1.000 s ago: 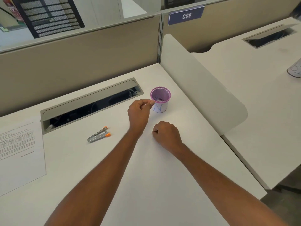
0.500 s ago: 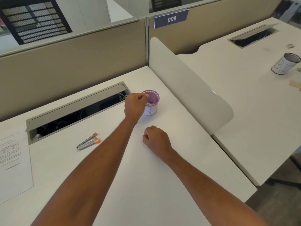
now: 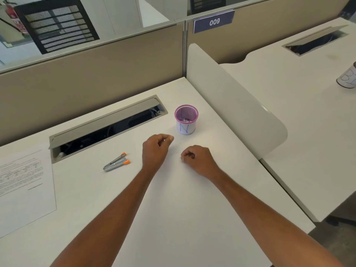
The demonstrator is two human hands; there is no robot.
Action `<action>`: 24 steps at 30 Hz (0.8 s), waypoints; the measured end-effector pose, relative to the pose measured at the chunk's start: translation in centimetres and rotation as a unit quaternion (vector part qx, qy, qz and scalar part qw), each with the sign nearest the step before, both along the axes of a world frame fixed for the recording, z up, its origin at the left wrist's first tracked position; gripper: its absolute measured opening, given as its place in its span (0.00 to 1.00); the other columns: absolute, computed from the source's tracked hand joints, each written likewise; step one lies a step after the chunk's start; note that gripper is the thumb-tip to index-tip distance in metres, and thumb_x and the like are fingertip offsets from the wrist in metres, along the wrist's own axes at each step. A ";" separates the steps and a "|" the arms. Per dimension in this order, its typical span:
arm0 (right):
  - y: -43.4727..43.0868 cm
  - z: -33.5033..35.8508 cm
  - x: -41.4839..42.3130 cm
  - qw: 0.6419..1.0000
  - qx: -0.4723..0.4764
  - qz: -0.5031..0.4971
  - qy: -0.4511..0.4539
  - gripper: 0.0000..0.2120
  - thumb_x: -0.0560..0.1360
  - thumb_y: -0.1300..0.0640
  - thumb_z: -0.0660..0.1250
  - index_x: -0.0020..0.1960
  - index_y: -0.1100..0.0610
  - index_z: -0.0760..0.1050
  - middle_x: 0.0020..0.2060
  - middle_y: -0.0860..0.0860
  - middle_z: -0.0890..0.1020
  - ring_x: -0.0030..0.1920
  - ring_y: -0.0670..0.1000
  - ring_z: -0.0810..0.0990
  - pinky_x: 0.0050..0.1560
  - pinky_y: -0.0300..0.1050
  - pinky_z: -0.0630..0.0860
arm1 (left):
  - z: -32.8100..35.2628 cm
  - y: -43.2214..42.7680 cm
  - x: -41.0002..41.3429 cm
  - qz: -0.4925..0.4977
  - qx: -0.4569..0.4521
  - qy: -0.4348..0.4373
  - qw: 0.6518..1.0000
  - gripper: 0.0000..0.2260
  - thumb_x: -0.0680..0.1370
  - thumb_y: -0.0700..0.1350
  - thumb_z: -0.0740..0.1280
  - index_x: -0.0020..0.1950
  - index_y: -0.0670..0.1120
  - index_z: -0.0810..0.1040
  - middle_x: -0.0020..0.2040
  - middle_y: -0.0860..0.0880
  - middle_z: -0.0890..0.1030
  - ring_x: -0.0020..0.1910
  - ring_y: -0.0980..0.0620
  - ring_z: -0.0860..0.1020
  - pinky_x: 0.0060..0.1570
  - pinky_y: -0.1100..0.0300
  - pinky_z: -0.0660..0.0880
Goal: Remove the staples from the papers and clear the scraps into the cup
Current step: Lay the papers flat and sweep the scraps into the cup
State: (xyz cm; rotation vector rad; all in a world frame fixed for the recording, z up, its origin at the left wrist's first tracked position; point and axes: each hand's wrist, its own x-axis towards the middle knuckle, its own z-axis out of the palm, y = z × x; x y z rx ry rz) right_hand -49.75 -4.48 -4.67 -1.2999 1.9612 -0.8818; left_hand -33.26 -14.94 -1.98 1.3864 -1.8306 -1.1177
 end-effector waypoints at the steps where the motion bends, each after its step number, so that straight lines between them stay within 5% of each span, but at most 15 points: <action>1: 0.1 0.0 0.3 1.000 -0.003 0.010 0.017 0.04 0.76 0.60 0.74 0.48 0.54 0.88 0.42 0.44 0.84 0.43 0.41 0.81 0.47 0.36 0.76 | -0.8 0.4 0.7 -0.005 -0.008 -0.022 1.000 0.06 0.82 0.51 0.75 0.53 0.52 0.91 0.48 0.55 0.88 0.49 0.54 0.83 0.53 0.53 0.80; 8: 0.1 -0.5 0.1 0.986 -0.027 0.111 0.125 0.11 0.79 0.63 0.71 0.58 0.54 0.87 0.45 0.49 0.78 0.48 0.52 0.81 0.50 0.43 0.74 | -3.6 1.6 2.9 -0.049 -0.045 -0.123 0.990 0.06 0.80 0.49 0.77 0.55 0.57 0.91 0.42 0.54 0.76 0.45 0.51 0.79 0.48 0.50 0.78; 11: -0.9 -0.4 -0.3 0.968 -0.036 0.166 0.186 0.09 0.80 0.64 0.70 0.54 0.54 0.87 0.47 0.53 0.79 0.50 0.57 0.81 0.52 0.54 0.78 | -4.1 1.9 2.8 -0.047 -0.064 -0.139 0.987 0.04 0.80 0.51 0.77 0.54 0.58 0.90 0.43 0.53 0.77 0.46 0.49 0.79 0.45 0.51 0.77; 14: -1.3 -0.5 -0.5 0.940 -0.065 0.208 0.262 0.08 0.79 0.65 0.67 0.48 0.55 0.83 0.45 0.54 0.79 0.46 0.60 0.79 0.43 0.59 0.80 | -4.3 2.1 2.8 -0.063 -0.105 -0.175 0.977 0.04 0.82 0.52 0.74 0.54 0.59 0.88 0.45 0.53 0.76 0.45 0.50 0.79 0.43 0.54 0.75; 20: -0.6 -0.9 0.0 0.893 -0.127 0.239 0.360 0.15 0.76 0.61 0.52 0.47 0.58 0.77 0.42 0.54 0.76 0.41 0.58 0.77 0.27 0.53 0.73 | -4.7 2.2 2.8 -0.110 -0.212 -0.223 0.945 0.03 0.84 0.47 0.69 0.54 0.53 0.83 0.50 0.52 0.80 0.45 0.45 0.82 0.38 0.50 0.79; 24: -0.5 -0.9 0.3 0.884 -0.142 0.227 0.383 0.09 0.75 0.64 0.58 0.46 0.58 0.77 0.41 0.54 0.76 0.40 0.57 0.77 0.26 0.49 0.69 | -4.9 2.3 2.6 -0.115 -0.235 -0.244 0.934 0.03 0.84 0.44 0.68 0.53 0.51 0.80 0.50 0.52 0.80 0.46 0.44 0.82 0.35 0.52 0.73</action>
